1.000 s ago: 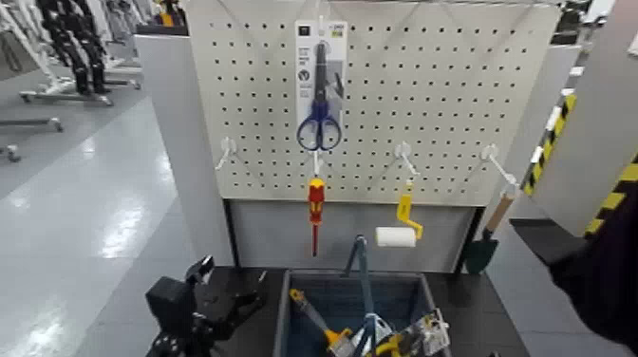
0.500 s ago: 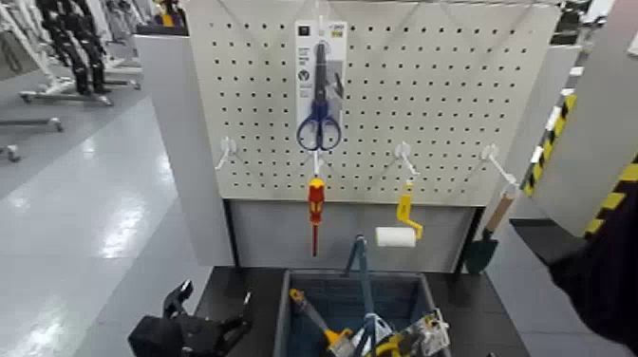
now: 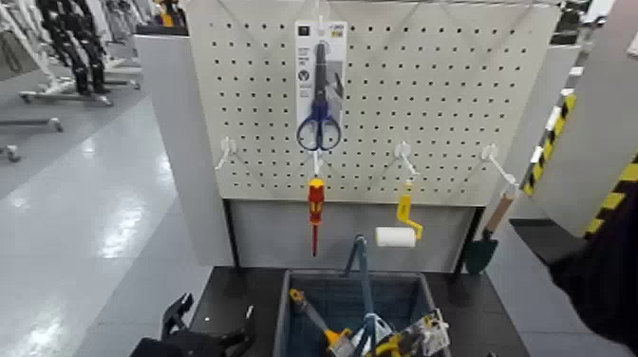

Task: Put the yellow paint brush into the crate.

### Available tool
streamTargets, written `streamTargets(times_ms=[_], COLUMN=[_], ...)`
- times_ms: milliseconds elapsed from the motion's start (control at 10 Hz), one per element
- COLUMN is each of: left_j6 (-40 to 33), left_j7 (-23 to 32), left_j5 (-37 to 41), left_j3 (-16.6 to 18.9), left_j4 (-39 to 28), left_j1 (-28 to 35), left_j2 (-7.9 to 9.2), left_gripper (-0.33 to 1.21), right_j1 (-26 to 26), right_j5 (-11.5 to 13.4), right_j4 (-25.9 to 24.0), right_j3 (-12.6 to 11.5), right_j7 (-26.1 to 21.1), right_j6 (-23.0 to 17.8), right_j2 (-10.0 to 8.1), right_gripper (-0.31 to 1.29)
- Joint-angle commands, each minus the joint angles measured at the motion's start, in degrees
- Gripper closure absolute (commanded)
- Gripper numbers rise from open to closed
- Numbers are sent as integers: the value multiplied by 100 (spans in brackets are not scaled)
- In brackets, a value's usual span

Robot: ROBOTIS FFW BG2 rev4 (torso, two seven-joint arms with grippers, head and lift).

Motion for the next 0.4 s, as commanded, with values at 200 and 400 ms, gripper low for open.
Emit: streamTargets(times_ms=[200, 400], left_j6=[-92, -92], left_j7=[39, 48], left_j5=[11, 28], left_j3=[-24, -24], left_j4=[23, 32], left_j1=[27, 27], left_j2=[-2, -2], left_gripper=[11, 11], right_j1=[1, 1], right_j5=[0, 0], right_j4=[-28, -46], right_j3=[-13, 5], right_j7=[0, 0], right_j6=[54, 116], right_j2=[0, 0], right_gripper=[13, 13])
